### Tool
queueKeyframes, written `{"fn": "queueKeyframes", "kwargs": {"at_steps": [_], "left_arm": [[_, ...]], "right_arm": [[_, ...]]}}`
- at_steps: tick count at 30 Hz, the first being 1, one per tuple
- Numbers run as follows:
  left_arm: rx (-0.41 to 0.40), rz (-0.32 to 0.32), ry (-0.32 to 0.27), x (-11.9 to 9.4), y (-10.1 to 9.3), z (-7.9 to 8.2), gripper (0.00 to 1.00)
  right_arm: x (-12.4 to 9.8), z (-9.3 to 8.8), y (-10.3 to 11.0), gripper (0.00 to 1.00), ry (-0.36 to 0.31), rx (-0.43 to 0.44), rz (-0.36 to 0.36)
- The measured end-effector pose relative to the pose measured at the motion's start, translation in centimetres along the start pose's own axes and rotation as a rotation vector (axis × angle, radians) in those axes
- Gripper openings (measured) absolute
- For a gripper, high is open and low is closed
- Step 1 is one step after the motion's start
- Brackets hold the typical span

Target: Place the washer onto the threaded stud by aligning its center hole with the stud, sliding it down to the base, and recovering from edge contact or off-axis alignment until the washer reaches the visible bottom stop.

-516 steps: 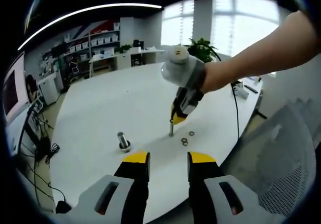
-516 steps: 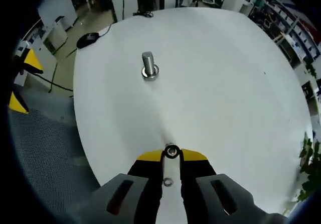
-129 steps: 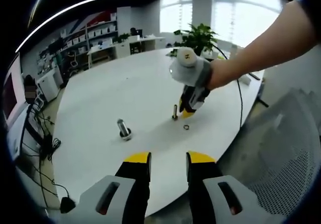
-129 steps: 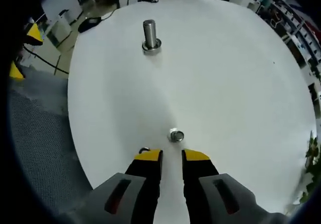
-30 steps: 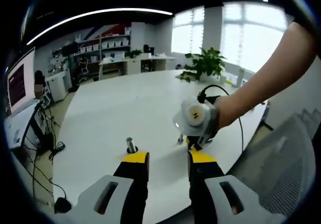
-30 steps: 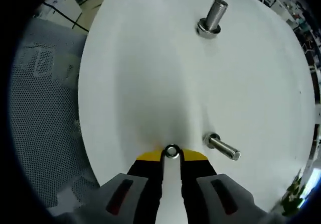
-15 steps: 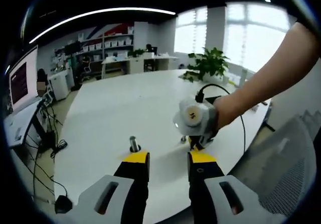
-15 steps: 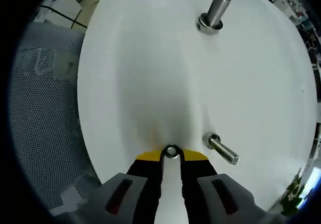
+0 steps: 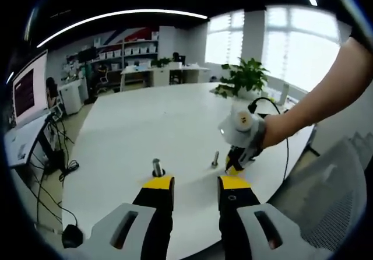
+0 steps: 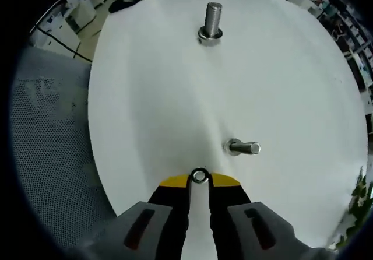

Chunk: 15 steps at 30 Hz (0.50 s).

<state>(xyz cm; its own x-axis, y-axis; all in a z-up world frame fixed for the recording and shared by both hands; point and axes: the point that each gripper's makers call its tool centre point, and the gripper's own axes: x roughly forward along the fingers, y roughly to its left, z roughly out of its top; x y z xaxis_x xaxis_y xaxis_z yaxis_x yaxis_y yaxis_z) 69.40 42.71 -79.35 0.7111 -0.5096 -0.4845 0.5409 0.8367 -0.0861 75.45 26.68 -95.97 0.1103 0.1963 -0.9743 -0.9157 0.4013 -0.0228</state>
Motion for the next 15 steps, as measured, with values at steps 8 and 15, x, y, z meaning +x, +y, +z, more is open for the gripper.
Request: {"fn": "queueKeyframes", "kwargs": {"at_steps": [8, 15], "left_arm": [[-0.001, -0.001, 0.003, 0.0, 0.0, -0.1, 0.27], [-0.002, 0.002, -0.001, 0.0, 0.1, 0.0, 0.27]], "right_arm": [[-2.3, 0.4, -2.1, 0.13, -0.034, 0.01, -0.048], [-4.2, 1.6, -3.7, 0.13, -0.087, 0.023, -0.08]]}}
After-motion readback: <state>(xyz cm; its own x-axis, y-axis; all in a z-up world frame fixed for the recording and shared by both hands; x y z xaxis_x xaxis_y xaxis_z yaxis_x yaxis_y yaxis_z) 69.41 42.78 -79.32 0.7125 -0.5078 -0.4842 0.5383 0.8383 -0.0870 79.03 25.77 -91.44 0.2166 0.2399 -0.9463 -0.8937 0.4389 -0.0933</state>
